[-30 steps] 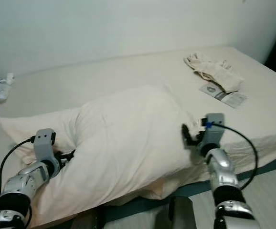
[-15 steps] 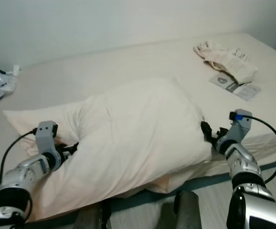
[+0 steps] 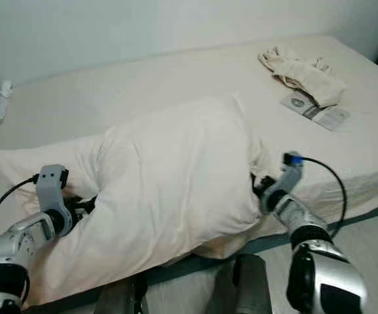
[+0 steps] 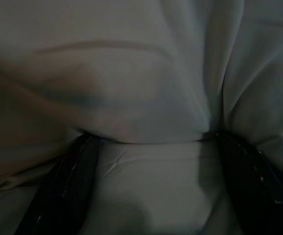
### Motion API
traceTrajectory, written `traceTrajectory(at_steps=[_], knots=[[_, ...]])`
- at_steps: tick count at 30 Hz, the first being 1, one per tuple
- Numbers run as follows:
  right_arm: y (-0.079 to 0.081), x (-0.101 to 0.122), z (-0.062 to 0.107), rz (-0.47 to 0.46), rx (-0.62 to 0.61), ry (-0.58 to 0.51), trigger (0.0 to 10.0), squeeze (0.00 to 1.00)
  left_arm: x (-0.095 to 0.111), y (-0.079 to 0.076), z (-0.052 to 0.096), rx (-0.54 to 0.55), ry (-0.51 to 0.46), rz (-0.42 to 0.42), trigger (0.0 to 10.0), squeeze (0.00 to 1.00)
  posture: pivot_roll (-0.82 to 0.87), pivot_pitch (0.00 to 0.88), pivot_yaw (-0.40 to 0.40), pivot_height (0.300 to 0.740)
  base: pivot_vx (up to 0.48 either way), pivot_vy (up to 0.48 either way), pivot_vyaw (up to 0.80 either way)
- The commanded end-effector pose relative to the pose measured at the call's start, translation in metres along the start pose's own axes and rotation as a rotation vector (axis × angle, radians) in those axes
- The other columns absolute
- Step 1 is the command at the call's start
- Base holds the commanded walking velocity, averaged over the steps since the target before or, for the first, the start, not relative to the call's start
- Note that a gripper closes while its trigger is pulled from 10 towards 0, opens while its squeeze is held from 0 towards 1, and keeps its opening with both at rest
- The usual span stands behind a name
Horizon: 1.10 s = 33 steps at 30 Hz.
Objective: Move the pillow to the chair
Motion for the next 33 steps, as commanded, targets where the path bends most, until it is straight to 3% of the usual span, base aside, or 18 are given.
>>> traceTrajectory(at_steps=[1,2,3,4,8,11,12,13,14,15,16,18,21,23,24,33], knots=[[0.021,-0.043,-0.011,-0.031,0.083,0.153,10.0,0.00,-0.044,-0.022,-0.006,-0.078,0.150,0.046,0.0,1.00,0.03,0.268,0.016,0.561,0.000,0.000,0.00],[0.033,-0.047,-0.015,-0.038,0.129,0.175,10.0,0.00,-0.044,-0.025,-0.005,-0.084,0.148,0.049,0.0,1.00,0.03,0.268,0.016,0.561,0.000,0.000,0.00],[0.033,-0.047,-0.015,-0.038,0.129,0.175,10.0,0.00,-0.044,-0.025,-0.005,-0.084,0.148,0.049,0.0,1.00,0.03,0.268,0.016,0.561,0.000,0.000,0.00],[0.057,-0.056,-0.023,-0.062,0.214,0.201,10.0,0.00,-0.047,-0.036,-0.005,-0.118,0.145,0.065,0.0,1.00,0.02,0.257,0.009,0.561,0.000,0.000,0.00],[0.070,-0.060,-0.027,-0.080,0.263,0.212,10.0,0.00,-0.049,-0.045,-0.004,-0.146,0.144,0.075,0.0,1.00,0.02,0.255,0.007,0.561,0.000,0.000,0.00],[0.083,-0.059,-0.031,-0.036,0.318,0.175,10.0,0.00,-0.048,-0.057,-0.003,-0.189,0.123,0.087,0.0,1.00,0.01,0.242,-0.006,0.561,0.000,0.000,0.00],[0.088,-0.059,-0.032,-0.025,0.336,0.167,1.8,0.00,-0.048,-0.060,-0.003,-0.195,0.117,0.089,0.0,0.95,0.01,0.236,-0.006,0.561,0.000,0.000,0.00],[0.088,-0.059,-0.032,-0.025,0.336,0.167,1.8,0.00,-0.048,-0.060,-0.003,-0.195,0.117,0.089,0.0,0.95,0.01,0.236,-0.006,0.561,0.000,0.000,0.00],[0.094,-0.059,-0.033,0.031,0.355,0.160,0.0,0.00,-0.047,-0.062,-0.003,-0.192,0.101,0.092,0.0,0.91,-0.01,0.229,-0.009,0.561,0.000,0.000,0.00],[0.094,-0.059,-0.033,0.031,0.355,0.160,0.0,0.00,-0.047,-0.062,-0.003,-0.192,0.101,0.092,0.0,0.91,-0.01,0.229,-0.009,0.561,0.000,0.000,0.00],[0.094,-0.059,-0.034,0.106,0.348,0.152,0.0,0.00,-0.047,-0.062,-0.003,-0.178,0.092,0.101,0.0,0.90,-0.01,0.227,-0.009,0.561,0.000,0.000,0.00],[0.089,-0.054,-0.036,0.151,0.300,0.120,0.0,0.00,-0.046,-0.062,-0.003,-0.164,0.075,0.102,0.0,0.82,-0.01,0.218,-0.013,0.561,0.000,0.000,0.00],[0.084,-0.049,-0.036,0.192,0.259,0.085,0.0,0.00,-0.046,-0.061,-0.002,-0.151,0.060,0.102,0.0,0.80,-0.01,0.209,-0.017,0.561,0.000,0.000,0.00],[0.081,-0.044,-0.035,0.212,0.232,0.034,0.0,0.00,-0.040,-0.060,0.000,-0.132,0.022,0.115,0.0,0.59,-0.01,0.190,-0.023,0.561,0.000,0.000,0.00],[0.080,-0.041,-0.035,0.193,0.226,0.007,0.0,0.00,-0.037,-0.060,0.000,-0.126,0.010,0.121,0.0,0.50,-0.01,0.182,-0.023,0.561,0.000,0.000,0.00],[0.068,-0.032,-0.028,0.141,0.169,-0.098,0.0,0.00,-0.026,-0.064,0.003,-0.125,-0.050,0.178,0.0,0.39,0.00,0.144,-0.026,0.561,0.000,0.000,0.00]])
Point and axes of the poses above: a point about 5 cm out from each wrist's last joint towards the gripper, its own z axis pointing back from the gripper into the wrist, its own x axis along the axis of the wrist's last joint, y = z × x, the point moved 6 cm from there along -z, pointing out of the wrist towards the gripper, and after that the axes turned 1 degree about -z, right-handed, at the moved point
